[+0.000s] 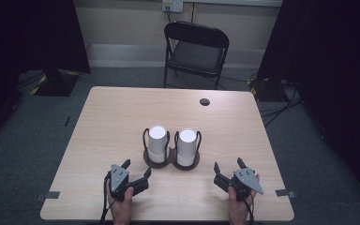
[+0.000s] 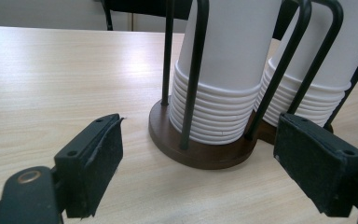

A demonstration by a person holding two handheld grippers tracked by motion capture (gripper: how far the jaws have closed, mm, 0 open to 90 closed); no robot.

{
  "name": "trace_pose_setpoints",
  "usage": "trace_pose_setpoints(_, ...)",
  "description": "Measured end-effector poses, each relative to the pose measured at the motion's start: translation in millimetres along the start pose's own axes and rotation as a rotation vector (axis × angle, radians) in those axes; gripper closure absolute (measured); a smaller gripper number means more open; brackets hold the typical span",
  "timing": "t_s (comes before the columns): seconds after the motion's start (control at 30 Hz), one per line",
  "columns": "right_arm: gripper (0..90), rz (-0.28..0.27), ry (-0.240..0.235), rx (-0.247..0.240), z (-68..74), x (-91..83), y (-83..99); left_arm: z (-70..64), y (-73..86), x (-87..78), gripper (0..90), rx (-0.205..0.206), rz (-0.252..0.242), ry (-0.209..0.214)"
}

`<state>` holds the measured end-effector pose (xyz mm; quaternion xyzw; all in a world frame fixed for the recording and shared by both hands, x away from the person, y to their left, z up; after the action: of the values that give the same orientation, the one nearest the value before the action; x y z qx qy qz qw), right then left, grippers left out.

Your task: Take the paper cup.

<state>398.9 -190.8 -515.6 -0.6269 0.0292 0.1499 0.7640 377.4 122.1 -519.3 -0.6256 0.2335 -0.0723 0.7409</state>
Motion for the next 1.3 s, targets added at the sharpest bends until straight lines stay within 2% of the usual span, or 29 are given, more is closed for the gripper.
trace_pose_setpoints(0.07, 12.8, 0.002, -0.006, 0.012, -0.8, -0.1, -0.1, -0.9, -1.4, -2.0, 15.5, 0.006, -0.024, -0.005)
trace_pose_setpoints(0.13, 12.7, -0.006, -0.064, 0.044, -1.2, -2.1, -1.4, -1.1, -1.5, -1.8, 15.6, 0.009, -0.022, -0.011)
trace_pose_setpoints(0.2, 12.8, -0.005, -0.088, 0.060, -1.1, -2.5, -1.7, -0.9, -1.2, -0.7, 15.7, 0.013, -0.014, -0.014)
trace_pose_setpoints(0.3, 13.4, 0.012, -0.062, 0.042, -0.5, -0.4, -0.3, -1.8, -1.4, -0.6, 15.7, 0.016, -0.017, -0.007)
trace_pose_setpoints(0.37, 18.6, 0.005, -0.055, 0.024, 1.1, -1.8, 0.0, -1.5, -1.6, -1.2, 15.7, 0.019, -0.021, -0.008)
trace_pose_setpoints(0.4, 22.5, -0.001, -0.066, 0.023, 2.6, -3.5, 0.1, -1.4, -1.6, -1.0, 15.7, 0.018, -0.020, -0.008)
trace_pose_setpoints(0.47, 19.4, -0.011, -0.065, 0.022, 2.6, -4.7, -0.3, -0.9, -1.7, -0.8, 15.5, 0.017, -0.020, -0.015)
trace_pose_setpoints(0.6, 23.4, 0.023, -0.084, 0.035, 4.2, -3.4, 0.4, -0.9, -2.0, -1.2, 15.5, 0.024, -0.023, -0.027)
trace_pose_setpoints(0.7, 24.8, 0.038, -0.110, 0.038, 8.1, -3.0, 0.6, -1.1, -1.9, -0.8, 15.5, 0.021, -0.021, -0.017)
trace_pose_setpoints(0.8, 27.0, 0.032, -0.147, 0.066, 12.3, -3.0, -1.3, -1.0, -1.7, -0.5, 15.5, 0.016, -0.019, -0.010)
trace_pose_setpoints(0.97, 33.0, 0.039, -0.197, 0.056, 26.5, -2.8, -1.9, -1.4, -1.9, -0.4, 15.5, 0.008, -0.023, 0.001)
trace_pose_setpoints(1.2, 34.2, 0.057, -0.243, 0.058, 39.5, -2.2, -5.5, -1.9, -2.2, -0.6, 15.7, 0.020, -0.024, -0.012)
trace_pose_setpoints(1.3, 33.6, 0.069, -0.259, 0.066, 43.5, -2.5, -7.9, -0.4, -1.9, -1.3, 15.9, 0.021, -0.021, -0.036)
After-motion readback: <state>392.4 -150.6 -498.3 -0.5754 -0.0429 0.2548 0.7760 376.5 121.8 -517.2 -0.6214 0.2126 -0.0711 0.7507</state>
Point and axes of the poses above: each handheld gripper's, and its own axes: x roughly forward along the jaws, y roughly out of its underside, z roughly to its left, the point moved 9 cm from there along x, roughly forward along the jaws, and after that the axes turned 14 degrees about x, right-handed, at the moved point
